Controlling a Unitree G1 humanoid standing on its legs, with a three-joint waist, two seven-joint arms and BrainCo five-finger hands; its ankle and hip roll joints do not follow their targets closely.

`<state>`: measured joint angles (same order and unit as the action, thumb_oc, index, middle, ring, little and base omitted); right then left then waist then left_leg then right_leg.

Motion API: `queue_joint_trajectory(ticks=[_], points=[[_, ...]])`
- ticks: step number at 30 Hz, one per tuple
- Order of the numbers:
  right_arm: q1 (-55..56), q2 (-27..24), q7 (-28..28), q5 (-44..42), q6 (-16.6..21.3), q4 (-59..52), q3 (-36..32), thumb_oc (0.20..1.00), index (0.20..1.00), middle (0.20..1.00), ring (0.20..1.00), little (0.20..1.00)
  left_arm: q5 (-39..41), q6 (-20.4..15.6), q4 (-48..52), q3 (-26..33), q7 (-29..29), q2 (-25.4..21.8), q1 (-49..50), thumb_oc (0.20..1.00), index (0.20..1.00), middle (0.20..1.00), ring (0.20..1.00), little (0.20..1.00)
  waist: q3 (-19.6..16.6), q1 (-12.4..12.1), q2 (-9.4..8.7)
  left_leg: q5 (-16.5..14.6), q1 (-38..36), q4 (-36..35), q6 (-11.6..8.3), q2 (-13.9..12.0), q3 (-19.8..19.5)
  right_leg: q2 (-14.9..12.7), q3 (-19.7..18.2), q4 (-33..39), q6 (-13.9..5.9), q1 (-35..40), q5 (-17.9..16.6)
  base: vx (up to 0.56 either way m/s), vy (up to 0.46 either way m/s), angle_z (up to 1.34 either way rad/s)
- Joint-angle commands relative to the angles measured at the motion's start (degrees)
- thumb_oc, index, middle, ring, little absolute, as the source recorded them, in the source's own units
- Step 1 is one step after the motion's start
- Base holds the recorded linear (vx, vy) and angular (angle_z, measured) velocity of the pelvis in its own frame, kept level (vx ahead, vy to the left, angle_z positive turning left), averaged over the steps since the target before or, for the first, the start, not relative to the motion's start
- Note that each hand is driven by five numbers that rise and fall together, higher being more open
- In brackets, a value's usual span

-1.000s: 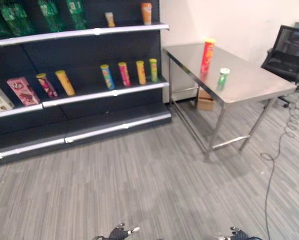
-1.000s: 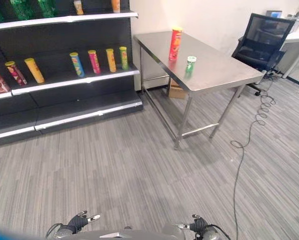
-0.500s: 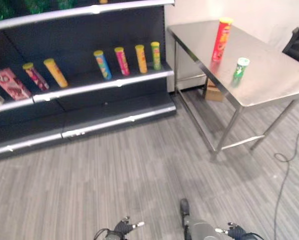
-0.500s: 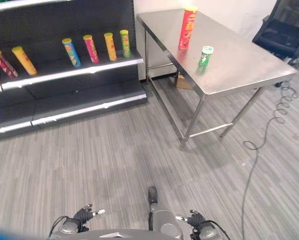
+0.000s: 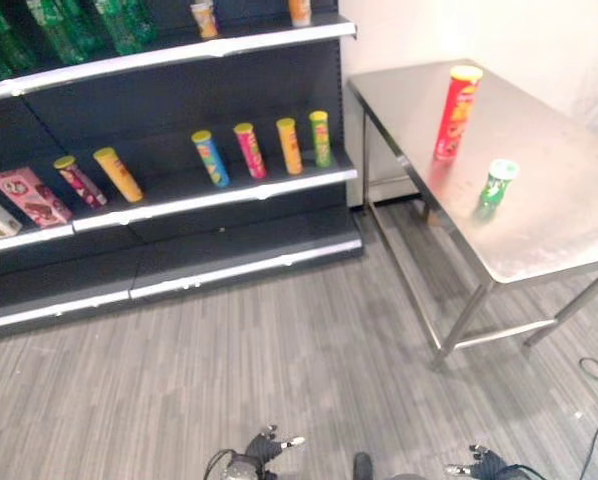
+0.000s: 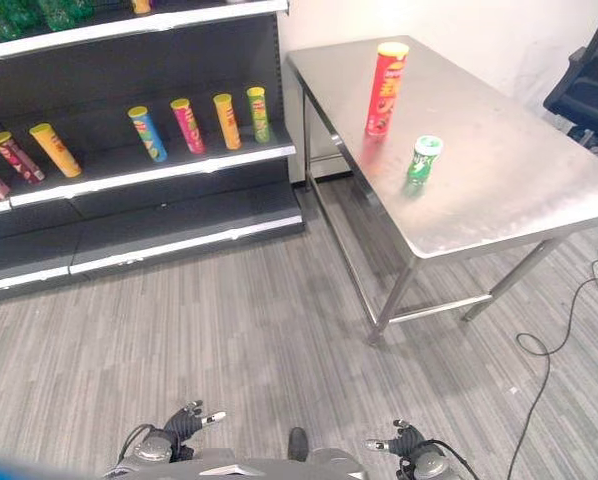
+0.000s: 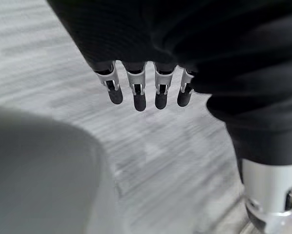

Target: Put the goods on the table back onto the shelves and tidy them up.

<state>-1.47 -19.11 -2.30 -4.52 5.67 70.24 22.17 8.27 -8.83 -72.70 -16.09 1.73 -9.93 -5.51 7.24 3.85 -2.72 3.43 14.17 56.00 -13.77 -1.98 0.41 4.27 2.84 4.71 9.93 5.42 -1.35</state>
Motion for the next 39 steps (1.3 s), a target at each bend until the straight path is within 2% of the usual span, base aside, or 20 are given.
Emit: queue_joint_trajectory(ticks=[1, 3, 4, 5, 7, 10, 11, 12, 15, 18, 19, 20, 22, 24, 26, 27, 28, 31, 35, 39], points=[[1.5, -1.3, -0.4, -1.7, 0.9, -2.5, 0.0, 1.0, 1.0, 1.0, 1.0, 1.0, 1.9, -0.5, 2.1, -1.9, 0.0, -1.7, 2.5, 1.0, 1.0, 1.0, 1.0, 1.0, 1.1, -1.1, 0.31, -1.0, -5.7, -17.0, 8.3, 2.0, 4.4, -3.4, -6.5, -5.6, -9.99, -1.8, 5.5, 0.37, -0.082, -0.34], [1.3, -1.0, -0.4, -1.8, 1.0, -2.3, 0.2, 1.0, 1.0, 1.0, 1.0, 1.0, 2.4, -0.8, 1.7, -1.5, 0.4, -1.7, 3.0, 1.0, 1.0, 1.0, 1.0, 1.0, 1.2, -2.1, 0.01, -3.4, -3.3, -25.0, 9.57, 2.1, 4.2, -3.9, -6.4, -5.6, -10.64, -0.8, 6.3, 0.26, 0.009, -0.24], [1.2, -1.0, -0.6, -1.6, 1.2, -2.4, 0.5, 1.0, 1.0, 1.0, 1.0, 1.0, 2.8, -1.0, 1.7, -1.6, 0.3, -1.6, 3.5, 1.0, 1.0, 1.0, 1.0, 1.0, 1.6, -3.0, 0.46, -3.4, -2.1, -37.7, 9.91, 1.1, 3.2, -3.8, -6.0, -5.5, -11.1, 1.0, 7.7, 0.27, 0.025, -0.16], [1.2, -1.0, -0.6, -1.6, 1.2, -2.4, 0.5, 1.0, 1.0, 1.0, 1.0, 1.0, 2.8, -1.0, 1.7, -1.6, 0.3, -1.6, 3.6, 1.0, 1.0, 1.0, 1.0, 1.0, 1.8, -3.1, 0.3, -3.2, -2.6, -38.1, 9.93, 1.3, 3.3, -3.9, -6.0, -5.4, -11.12, 1.3, 7.8, 0.3, 0.043, -0.2], [1.0, -0.8, -1.1, -1.5, 1.5, -2.3, 0.7, 1.0, 1.0, 1.0, 1.0, 1.0, 2.8, -1.1, 1.4, -1.5, 0.6, -1.8, 3.6, 1.0, 1.0, 1.0, 1.0, 1.0, 2.2, -3.7, 1.12, 2.1, -2.3, -49.2, 8.96, -0.3, 1.5, -2.9, -6.3, -5.2, -11.03, 3.2, 9.0, 0.28, 0.038, -0.21], [0.7, 0.0, -0.9, -0.3, 1.3, -1.4, 1.1, 1.0, 1.0, 1.0, 1.0, 1.0, 2.9, -0.8, -0.3, -0.1, 0.5, -1.7, 4.4, 1.0, 1.0, 1.0, 1.0, 1.0, 1.7, -4.8, 1.76, 5.1, -2.1, -60.3, 7.51, -1.9, 1.1, -2.1, -8.2, -6.0, -11.25, 6.7, 11.8, 0.51, 0.087, -0.1], [1.2, 0.4, -0.9, 0.2, 1.3, -1.3, 1.2, 1.0, 1.0, 1.0, 1.0, 1.0, 2.8, -0.8, -0.6, 0.1, 0.5, -1.7, 4.9, 1.0, 1.0, 1.0, 1.0, 1.0, 1.0, -5.1, 2.07, 6.2, -3.1, -60.4, 7.34, -2.0, 0.8, -2.1, -9.1, -5.8, -11.41, 7.8, 12.5, 0.77, 0.303, -0.78], [1.5, 1.1, 0.0, 1.3, 0.8, -0.5, 0.9, 1.0, 1.0, 1.0, 1.0, 1.0, 1.5, -0.9, -1.3, 0.6, 0.4, -1.9, 5.2, 1.0, 1.0, 1.0, 1.0, 1.0, -2.0, -5.4, 1.24, 6.5, -4.4, -59.4, 7.8, -0.9, 2.5, -5.5, -10.9, -5.8, -13.42, 8.9, 12.9, 0.62, 0.268, -1.06], [1.5, 1.2, 0.2, 1.5, 0.8, -0.5, 1.0, 1.0, 1.0, 1.0, 1.0, 1.0, 1.4, -0.9, -1.3, 0.5, 0.4, -2.0, 5.1, 1.0, 1.0, 1.0, 1.0, 1.0, -2.6, -5.5, 0.84, 5.9, -4.7, -59.0, 8.15, -0.5, 3.4, -6.5, -11.2, -6.0, -14.14, 8.7, 12.6, 0.34, 0.174, -0.83], [1.5, 1.3, 0.7, 1.9, 0.3, 1.1, 0.2, 1.0, 1.0, 1.0, 1.0, 1.0, 0.6, -1.0, -0.1, -0.2, 0.2, -2.9, 4.2, 1.0, 1.0, 1.0, 1.0, 1.0, -4.5, -5.4, 0.03, 2.8, -6.2, -58.6, 10.44, 1.8, 6.0, -9.7, -12.2, -11.2, -16.93, 6.0, 10.3, 0.28, 0.193, -0.07], [1.5, 1.2, 0.8, 1.7, 0.2, 1.5, -0.2, 1.0, 1.0, 1.0, 1.0, 1.0, 0.5, -1.0, 0.2, -0.5, 0.3, -3.0, 3.9, 1.0, 1.0, 1.0, 1.0, 1.0, -4.6, -5.1, 0.08, 2.0, -6.7, -58.5, 11.03, 2.4, 6.3, -10.2, -12.2, -13.9, -17.51, 4.9, 9.1, 0.25, 0.216, -0.27], [1.1, 1.0, 0.8, 1.7, 0.0, 2.0, -0.7, 1.0, 1.0, 1.0, 1.0, 1.0, 0.2, -1.0, 0.9, -1.0, 0.3, -3.3, 3.1, 1.0, 1.0, 1.0, 1.0, 1.0, -4.3, -4.5, 0.16, 0.6, -8.1, -58.4, 12.25, 3.4, 6.7, -10.8, -12.4, -20.2, -18.92, 1.9, 4.8, 0.21, 0.205, -0.19], [1.0, 0.8, 0.7, 1.6, 0.1, 1.8, -1.2, 1.0, 1.0, 1.0, 1.0, 1.0, -0.1, -1.0, 1.5, -1.5, 0.3, -3.7, 2.6, 1.0, 1.0, 1.0, 1.0, 1.0, -3.5, -3.8, 0.34, -0.6, -10.4, -58.8, 13.46, 4.4, 7.1, -11.6, -11.8, -27.3, -19.84, -1.4, -0.8, 0.14, 0.175, 0.07], [0.9, 0.9, 0.6, 1.6, -0.1, 1.8, -1.4, 1.0, 1.0, 1.0, 1.0, 1.0, -0.2, -1.0, 1.8, -1.8, 0.3, -4.0, 2.1, 1.0, 1.0, 1.0, 1.0, 1.0, -2.3, -3.1, 0.74, -1.4, -12.9, -59.5, 14.47, 4.8, 7.7, -12.8, -9.9, -33.8, -18.82, -4.6, -6.0, 0.09, 0.153, 0.04], [1.0, 1.2, 0.6, 1.5, -0.1, 1.6, -1.4, 1.0, 1.0, 1.0, 1.0, 1.0, -0.8, -0.7, 1.7, -2.3, 0.1, -4.1, 1.9, 1.0, 1.0, 1.0, 1.0, 1.0, -1.5, -2.6, 1.46, -2.5, -14.8, -59.8, 14.93, 4.6, 8.2, -14.2, -6.6, -37.2, -18.07, -6.7, -6.4, 0.14, 0.151, -0.06], [1.5, 1.5, 0.7, 1.5, 0.0, 1.4, -1.1, 1.0, 1.0, 1.0, 1.0, 1.0, -1.3, -0.7, 1.3, -2.4, -0.1, -4.0, 1.8, 1.0, 1.0, 1.0, 1.0, 1.0, -1.5, -2.1, 1.86, -3.4, -16.0, -59.9, 14.77, 4.1, 8.5, -14.4, -4.5, -36.1, -17.14, -8.7, -2.4, 0.15, 0.099, -0.06], [1.5, 1.5, 0.7, 1.5, 0.0, 1.4, -1.1, 1.0, 1.0, 1.0, 1.0, 1.0, -1.3, -0.7, 1.3, -2.4, -0.1, -4.0, 1.8, 1.0, 1.0, 1.0, 1.0, 1.0, -1.4, -2.0, 1.78, -3.4, -16.2, -59.9, 14.75, 4.2, 8.4, -14.5, -4.4, -36.2, -17.12, -8.6, -2.3, 0.16, 0.064, -0.01], [1.6, 1.5, 0.8, 1.5, -0.1, 2.0, -1.0, 1.0, 1.0, 1.0, 1.0, 1.0, -1.9, -0.8, 0.6, -2.7, -0.1, -4.2, 1.5, 1.0, 1.0, 1.0, 1.0, 1.0, -1.1, -1.1, 2.32, -4.3, -17.1, -60.1, 13.85, 3.2, 8.5, -12.6, -1.7, -27.7, -16.44, -10.0, 5.8, 0.09, -0.008, 0.02], [1.5, 1.6, 0.8, 1.1, -0.3, 2.9, -1.0, 1.0, 1.0, 1.0, 1.0, 1.0, -2.5, -0.9, 0.2, -3.2, -0.1, -4.0, 1.3, 1.0, 1.0, 1.0, 1.0, 1.0, -0.4, 0.2, 1.11, -5.7, -19.1, -60.6, 13.37, 4.1, 7.9, -9.3, -4.7, -13.4, -17.93, -10.7, 4.1, 0.07, -0.052, -0.02], [2.2, 1.4, 0.6, 0.3, -0.5, 4.4, -2.2, 1.0, 1.0, 1.0, 1.0, 1.0, -3.0, -1.1, -0.6, -2.5, 0.0, -4.0, 1.8, 1.0, 1.0, 1.0, 1.0, 1.0, -0.4, 0.0, 0.39, -6.1, -20.5, -60.9, 12.98, 3.9, 8.6, -7.4, -8.0, -9.4, -18.29, -9.9, 2.0, 0.06, -0.04, 0.33]])
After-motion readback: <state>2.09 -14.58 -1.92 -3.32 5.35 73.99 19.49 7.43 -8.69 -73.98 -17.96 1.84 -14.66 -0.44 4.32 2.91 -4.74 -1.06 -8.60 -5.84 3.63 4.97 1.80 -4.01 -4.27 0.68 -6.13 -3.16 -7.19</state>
